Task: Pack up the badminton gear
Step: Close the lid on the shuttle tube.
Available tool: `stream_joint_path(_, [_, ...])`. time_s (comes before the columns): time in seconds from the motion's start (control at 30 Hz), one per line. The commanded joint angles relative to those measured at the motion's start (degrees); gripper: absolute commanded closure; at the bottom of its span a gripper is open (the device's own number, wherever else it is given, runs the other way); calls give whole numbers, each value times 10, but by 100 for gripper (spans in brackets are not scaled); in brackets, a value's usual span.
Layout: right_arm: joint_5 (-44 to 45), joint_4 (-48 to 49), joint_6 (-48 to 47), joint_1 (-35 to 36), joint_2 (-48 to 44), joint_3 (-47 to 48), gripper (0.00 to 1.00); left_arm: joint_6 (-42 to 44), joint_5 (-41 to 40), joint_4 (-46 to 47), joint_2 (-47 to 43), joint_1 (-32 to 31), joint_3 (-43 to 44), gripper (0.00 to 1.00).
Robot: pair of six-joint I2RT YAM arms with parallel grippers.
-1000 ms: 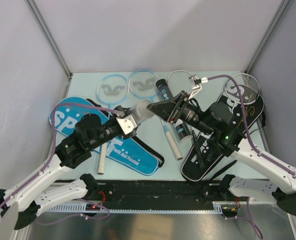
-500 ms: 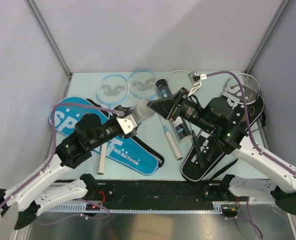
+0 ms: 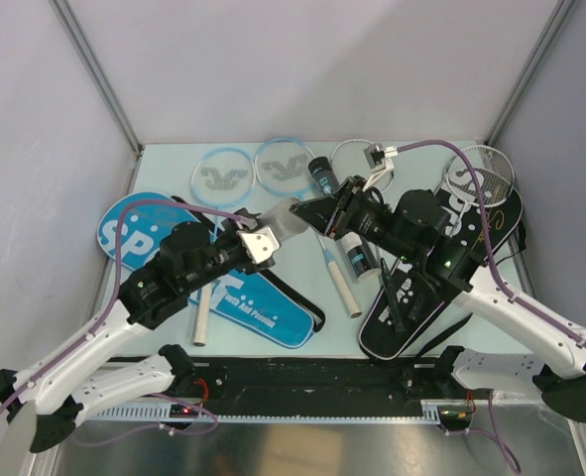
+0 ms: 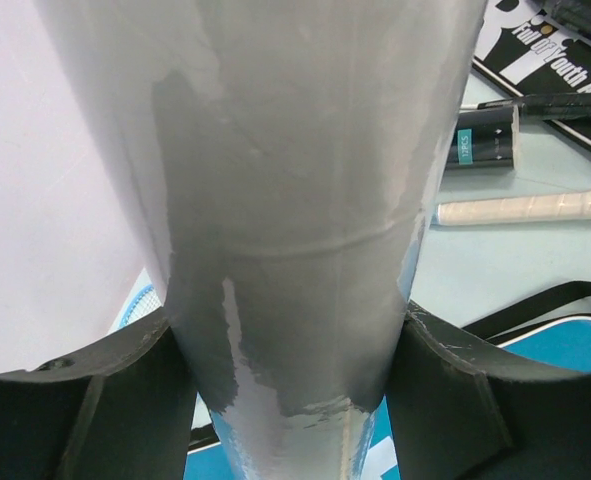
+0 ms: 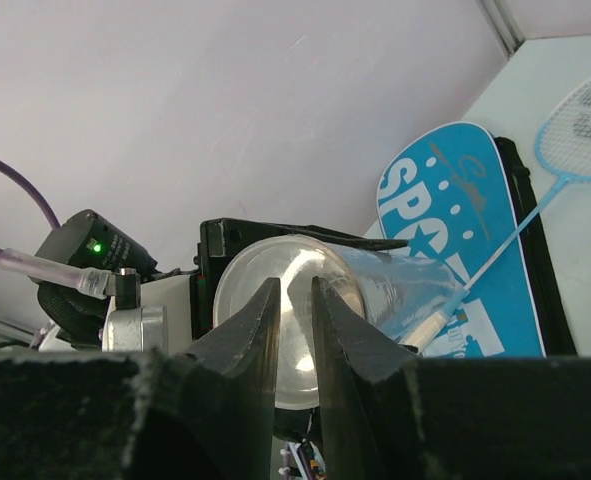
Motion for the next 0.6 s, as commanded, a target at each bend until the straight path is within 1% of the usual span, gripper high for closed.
stream_joint_path(0.0, [-2, -123, -10, 9, 36, -13, 76, 37, 42, 161, -9, -2, 48, 58])
stream_joint_path(0.17, [13, -157, -31, 13, 49, -9, 76, 43, 44, 161, -6, 3, 55, 58])
stream_joint_path(0.33, [31, -156, -38, 17, 47, -9, 76, 38, 50, 161, -1, 7, 59, 58])
stream_joint_path(0.4, [32, -141, -35, 15, 39, -8, 75, 34, 41, 160, 3, 8, 59, 58])
stream_joint_path(0.57, [18, -56, -26, -2, -15, 0, 71, 10, 27, 157, 6, 15, 42, 56])
